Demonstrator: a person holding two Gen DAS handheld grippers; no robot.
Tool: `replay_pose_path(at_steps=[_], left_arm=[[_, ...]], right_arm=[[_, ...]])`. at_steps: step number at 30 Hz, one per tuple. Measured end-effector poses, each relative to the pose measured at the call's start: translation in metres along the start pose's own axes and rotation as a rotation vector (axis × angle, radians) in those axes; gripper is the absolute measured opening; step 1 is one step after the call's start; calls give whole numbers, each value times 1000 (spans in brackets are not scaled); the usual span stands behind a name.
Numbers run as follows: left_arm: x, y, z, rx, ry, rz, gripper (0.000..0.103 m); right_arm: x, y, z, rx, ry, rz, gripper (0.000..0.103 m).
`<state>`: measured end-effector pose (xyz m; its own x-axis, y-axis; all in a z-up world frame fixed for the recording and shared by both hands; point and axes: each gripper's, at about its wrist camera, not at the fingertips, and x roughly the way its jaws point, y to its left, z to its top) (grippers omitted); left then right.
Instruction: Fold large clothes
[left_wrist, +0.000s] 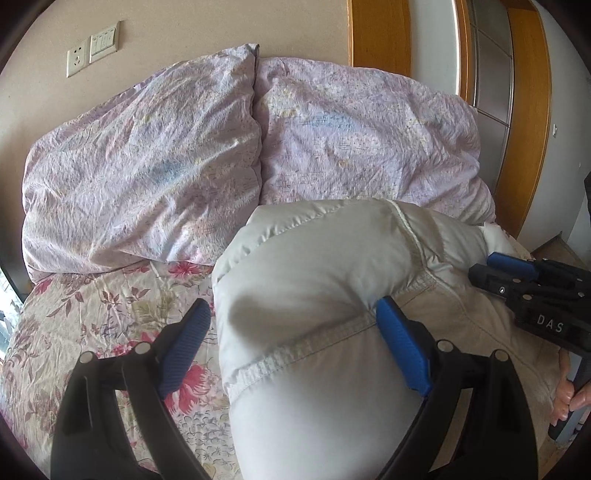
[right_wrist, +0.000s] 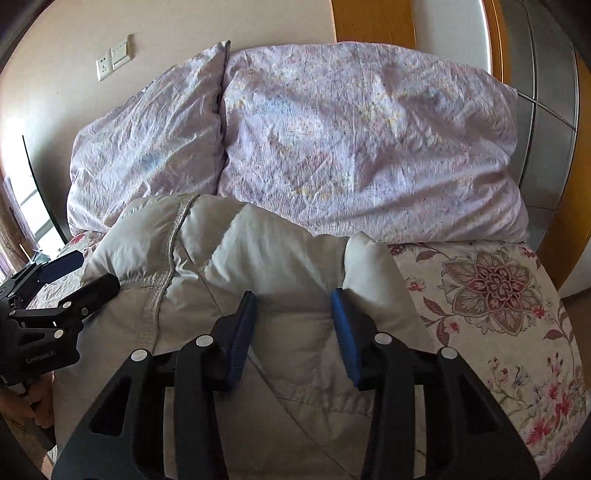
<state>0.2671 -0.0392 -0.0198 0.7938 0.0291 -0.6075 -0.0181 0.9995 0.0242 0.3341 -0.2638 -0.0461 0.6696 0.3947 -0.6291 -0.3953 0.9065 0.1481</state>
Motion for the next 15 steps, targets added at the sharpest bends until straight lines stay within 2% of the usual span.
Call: replay_pose_path(at_steps=[7,15], left_arm=[[17,-3,-3,-20,46,-25,95],[29,-16,-9,7,36,38,96]], right_arm=[[16,-13,-8,35,11,45,43],[32,-22,-17,68,19,84,43]])
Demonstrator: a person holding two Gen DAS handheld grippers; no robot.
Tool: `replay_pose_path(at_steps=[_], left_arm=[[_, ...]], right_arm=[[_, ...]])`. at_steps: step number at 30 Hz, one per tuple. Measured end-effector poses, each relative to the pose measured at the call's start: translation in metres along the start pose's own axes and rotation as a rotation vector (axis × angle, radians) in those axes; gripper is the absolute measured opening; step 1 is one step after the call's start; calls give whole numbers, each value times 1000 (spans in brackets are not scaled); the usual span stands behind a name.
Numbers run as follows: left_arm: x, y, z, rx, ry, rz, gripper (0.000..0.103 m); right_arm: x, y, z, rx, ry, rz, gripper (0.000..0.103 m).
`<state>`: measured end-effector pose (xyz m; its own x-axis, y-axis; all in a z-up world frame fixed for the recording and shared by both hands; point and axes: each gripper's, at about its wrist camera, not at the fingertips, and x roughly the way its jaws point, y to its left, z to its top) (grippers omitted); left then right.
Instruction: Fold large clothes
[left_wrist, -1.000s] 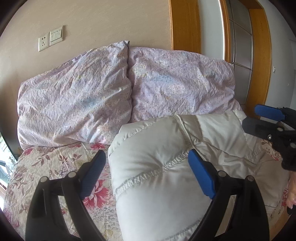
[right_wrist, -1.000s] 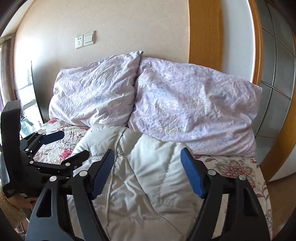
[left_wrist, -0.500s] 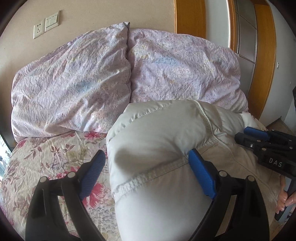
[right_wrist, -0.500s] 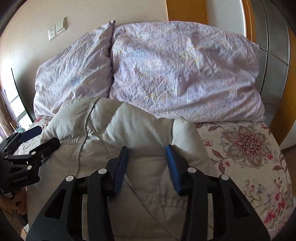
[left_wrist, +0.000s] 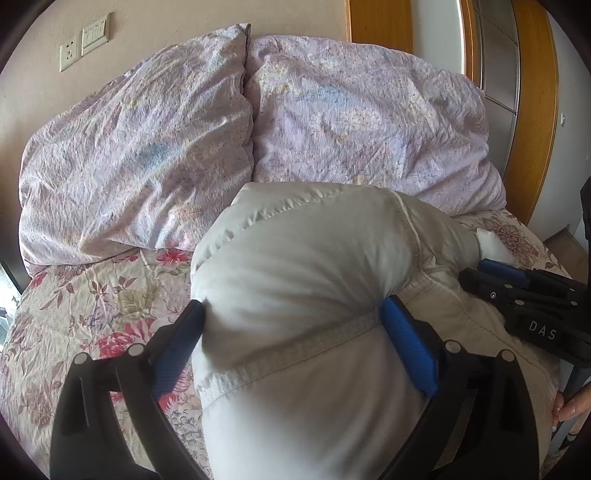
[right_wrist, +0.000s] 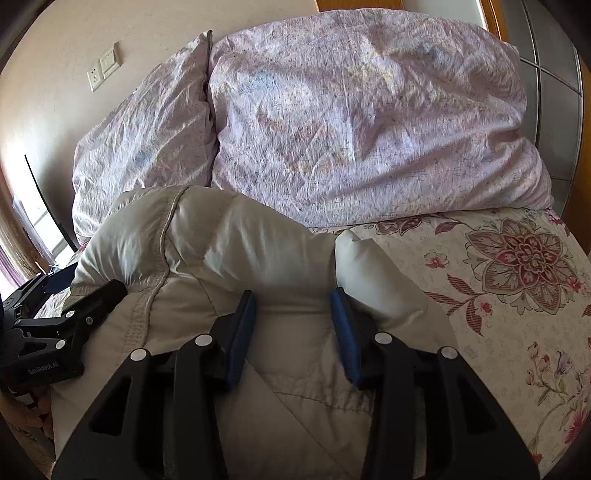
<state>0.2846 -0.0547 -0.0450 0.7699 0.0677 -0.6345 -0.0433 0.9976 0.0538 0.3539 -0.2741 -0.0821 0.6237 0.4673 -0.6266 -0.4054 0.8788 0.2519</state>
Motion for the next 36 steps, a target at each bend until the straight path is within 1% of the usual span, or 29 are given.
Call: replay_pose_path(at_steps=[9,19,24,27,28,31,33,36], left_arm=[[8,1,-6,-18,-5,17,99],[16,2,-12,-44,-15,25,101],[17,1,-10,-43,-8,37,101],[5,7,-7,-44,1,36,101],[-2,11,-7,-53,-5,36,101],[-18,22,-3,-65,-19,4,101],[-22,23,0,-42,-30,11,101],[-15,17,0,13,-28,49,101]], right_arm=[[12,-2,-4,-9,20,6,44],[19,-5,-9,-4,10,16,44],[20,-5,-5,-9,33,4,44],[5,-3,-1,16,50,-8,44],[-5,-2,-2,32,41,2,45],[-28,-5,-8,42,13,33,45],[-35,-10,-13,54,9,39,45],[-34,-15,-22,62,15,44,45]])
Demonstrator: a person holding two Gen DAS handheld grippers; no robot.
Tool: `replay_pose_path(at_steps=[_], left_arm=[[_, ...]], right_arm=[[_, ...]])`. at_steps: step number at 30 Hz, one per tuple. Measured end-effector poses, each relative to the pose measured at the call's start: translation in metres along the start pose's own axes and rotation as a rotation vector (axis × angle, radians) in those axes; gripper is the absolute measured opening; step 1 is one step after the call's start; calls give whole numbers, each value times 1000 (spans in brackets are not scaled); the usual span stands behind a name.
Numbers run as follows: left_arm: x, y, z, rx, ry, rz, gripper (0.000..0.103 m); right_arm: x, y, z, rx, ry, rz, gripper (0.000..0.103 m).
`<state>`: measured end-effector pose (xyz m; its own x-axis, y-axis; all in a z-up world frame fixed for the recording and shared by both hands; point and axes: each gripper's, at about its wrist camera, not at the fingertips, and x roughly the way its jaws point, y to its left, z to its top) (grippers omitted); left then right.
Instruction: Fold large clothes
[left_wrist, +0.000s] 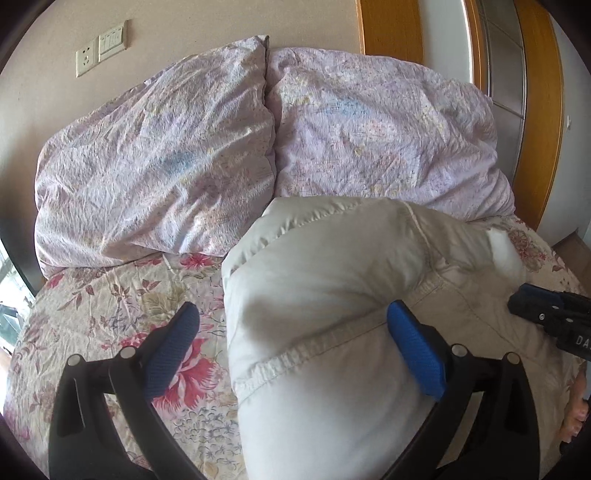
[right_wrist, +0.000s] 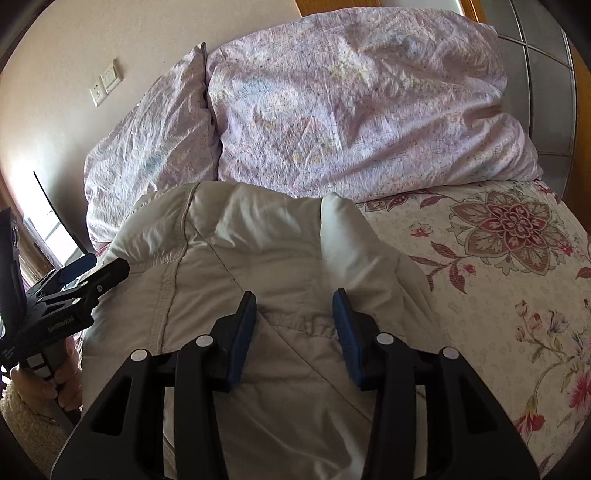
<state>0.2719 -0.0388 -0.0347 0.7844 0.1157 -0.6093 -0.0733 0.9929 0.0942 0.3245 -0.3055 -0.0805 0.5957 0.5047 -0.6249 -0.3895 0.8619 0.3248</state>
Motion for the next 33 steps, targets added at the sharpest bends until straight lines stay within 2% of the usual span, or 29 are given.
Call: replay_pose_path(at_steps=[4,7,14,17,18,21,25,29,33], left_arm=[[7,-8,-3,20,-2,11,101],[13,-14,-7,35,6,22,101],[29,-14,-15,10,11,28,101],[22,-12,-12,19,9,24,101],[17,-10,-9,19,7,24,101],[2,-3,5,2,-19,26,101],[12,-10,18,59,-17,82,101],[25,-17,16,70,-3,86,101],[33,-22,11,73,2,102,101]], right_arm=[[10,5,-9,-31,12,-33,45],[13,1,-15,-11,5,-25,45],[20,0,-21,-7,-27,-28,45],[14,7,-12,-12,8,-65,45],[8,8,-7,0,3,-70,45],[-12,7,4,22,-87,-70,45],[2,-6,9,46,-42,-123,45],[15,-3,3,-7,-37,-172,46],[26,-10,-1,17,-36,-140,46]])
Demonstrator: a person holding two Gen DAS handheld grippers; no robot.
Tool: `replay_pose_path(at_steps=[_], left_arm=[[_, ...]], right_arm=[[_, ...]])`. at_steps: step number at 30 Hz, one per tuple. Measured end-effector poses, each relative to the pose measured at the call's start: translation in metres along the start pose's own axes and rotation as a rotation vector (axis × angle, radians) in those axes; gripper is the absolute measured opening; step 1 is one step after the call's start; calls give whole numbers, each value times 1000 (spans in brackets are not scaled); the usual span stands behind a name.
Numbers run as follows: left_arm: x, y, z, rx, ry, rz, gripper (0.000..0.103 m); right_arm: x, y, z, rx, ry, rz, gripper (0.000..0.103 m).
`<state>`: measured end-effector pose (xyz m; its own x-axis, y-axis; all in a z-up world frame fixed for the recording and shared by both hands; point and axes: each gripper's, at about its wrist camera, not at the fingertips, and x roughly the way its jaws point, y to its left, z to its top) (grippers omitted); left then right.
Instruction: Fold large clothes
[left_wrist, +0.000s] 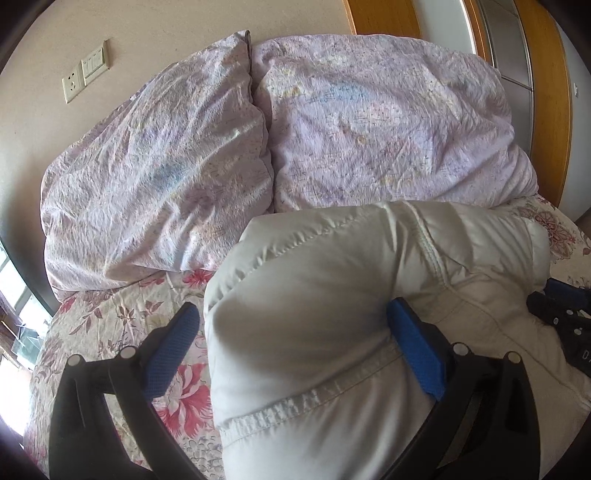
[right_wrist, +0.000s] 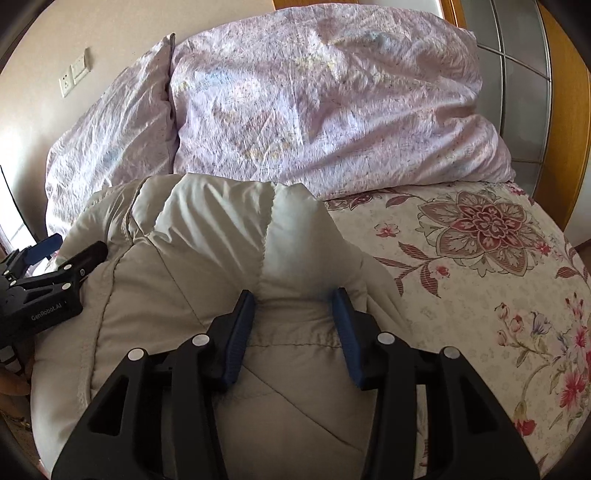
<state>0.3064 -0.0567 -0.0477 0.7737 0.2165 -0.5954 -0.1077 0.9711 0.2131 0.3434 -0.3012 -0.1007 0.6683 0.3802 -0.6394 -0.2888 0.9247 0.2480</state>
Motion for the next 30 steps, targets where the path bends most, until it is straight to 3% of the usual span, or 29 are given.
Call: replay_pose_path(at_steps=[7,9,13,17,22,25,30], left_arm=[[4,-15,-6,42,-33,100,101],[-3,-9,-3,53,-13,63,101],[-34,16,-7,15,-2,-102,101],[-44,30,-16,5,-12,-146,101],[-38,20,-23,10,-2,-149,101],[-37,11,-28,19,-5,-127,101],[-33,2,-40,-6,2,-122,101]], right_arm=[[8,-2,-2,7,8,11,46],[-5,-9,3,45,24,36,45],[-65,-41,1,176,-72,99,45],[-105,-44,-15,167,-148,124,45],[-102,-2,-28,35,-123,140,45],[-87,16,-31,-36,-104,103,45],[-57,15,-50,-35,34,55,45]])
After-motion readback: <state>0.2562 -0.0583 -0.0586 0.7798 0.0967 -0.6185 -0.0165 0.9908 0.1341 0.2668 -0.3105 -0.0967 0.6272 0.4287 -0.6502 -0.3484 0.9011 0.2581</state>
